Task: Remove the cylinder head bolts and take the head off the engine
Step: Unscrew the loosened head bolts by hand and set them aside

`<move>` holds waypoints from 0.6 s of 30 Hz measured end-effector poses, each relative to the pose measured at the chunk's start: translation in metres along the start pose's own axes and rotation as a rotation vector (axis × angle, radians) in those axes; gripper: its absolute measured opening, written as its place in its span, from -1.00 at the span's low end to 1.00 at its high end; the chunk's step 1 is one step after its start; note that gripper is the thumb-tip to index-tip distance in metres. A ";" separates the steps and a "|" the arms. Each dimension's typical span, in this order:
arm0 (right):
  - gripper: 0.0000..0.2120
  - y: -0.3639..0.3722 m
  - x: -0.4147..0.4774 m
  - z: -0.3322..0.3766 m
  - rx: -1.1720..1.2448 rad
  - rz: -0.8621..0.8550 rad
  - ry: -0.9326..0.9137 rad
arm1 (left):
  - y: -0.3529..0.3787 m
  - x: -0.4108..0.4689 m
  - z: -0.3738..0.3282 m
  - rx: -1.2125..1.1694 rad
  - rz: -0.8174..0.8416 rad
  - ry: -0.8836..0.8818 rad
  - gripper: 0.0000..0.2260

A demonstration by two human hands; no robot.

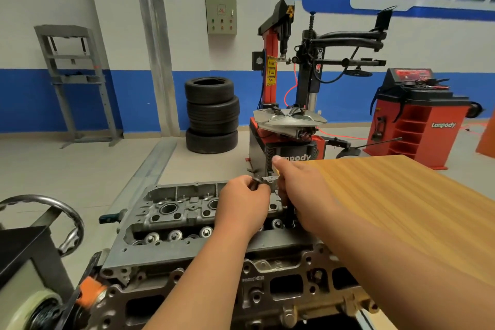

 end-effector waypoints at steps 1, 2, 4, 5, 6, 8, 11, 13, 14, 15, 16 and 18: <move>-0.53 0.000 0.002 0.000 0.024 0.019 0.025 | 0.000 0.000 0.001 0.003 -0.003 0.000 -0.74; -0.50 0.001 0.004 0.000 0.057 0.060 0.036 | 0.000 0.000 0.001 0.005 -0.008 -0.003 -0.74; -0.49 0.001 0.010 -0.001 0.122 0.171 0.020 | 0.000 0.000 0.002 0.017 -0.013 -0.013 -0.76; -0.50 0.003 0.012 -0.002 0.162 0.256 0.029 | 0.000 0.000 0.002 0.022 -0.014 -0.018 -0.76; -0.51 0.005 0.014 -0.003 0.200 0.363 0.062 | 0.000 0.001 0.003 0.027 -0.013 -0.020 -0.75; -0.56 0.013 0.014 -0.001 0.237 0.571 0.156 | 0.000 0.001 0.002 0.030 -0.004 -0.016 -0.74; -0.56 0.012 0.012 0.003 0.211 0.541 0.214 | 0.001 0.001 0.001 0.034 0.002 -0.013 -0.73; -0.58 0.003 0.005 0.004 0.067 0.281 0.137 | 0.001 0.000 0.001 0.027 0.011 -0.006 -0.74; -0.61 0.000 -0.001 0.005 -0.001 0.143 0.082 | 0.000 -0.001 0.000 0.021 0.016 -0.003 -0.74; -0.64 -0.002 -0.007 0.007 -0.032 0.037 0.030 | 0.000 -0.001 0.000 0.016 0.022 -0.004 -0.75; -0.66 -0.002 -0.010 0.008 -0.045 -0.033 -0.016 | 0.001 -0.002 -0.001 0.009 0.026 -0.008 -0.75; -0.61 0.001 -0.006 0.010 -0.093 -0.084 -0.066 | 0.001 -0.002 -0.001 0.003 0.024 -0.005 -0.75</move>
Point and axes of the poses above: each hand's wrist, its own x-axis towards the middle knuckle, its own y-axis out of the palm, z = x × y, the point moved 6 cm from there along x, towards the middle knuckle, and after that the axes turned 14 degrees about z, right-handed, at the moved point
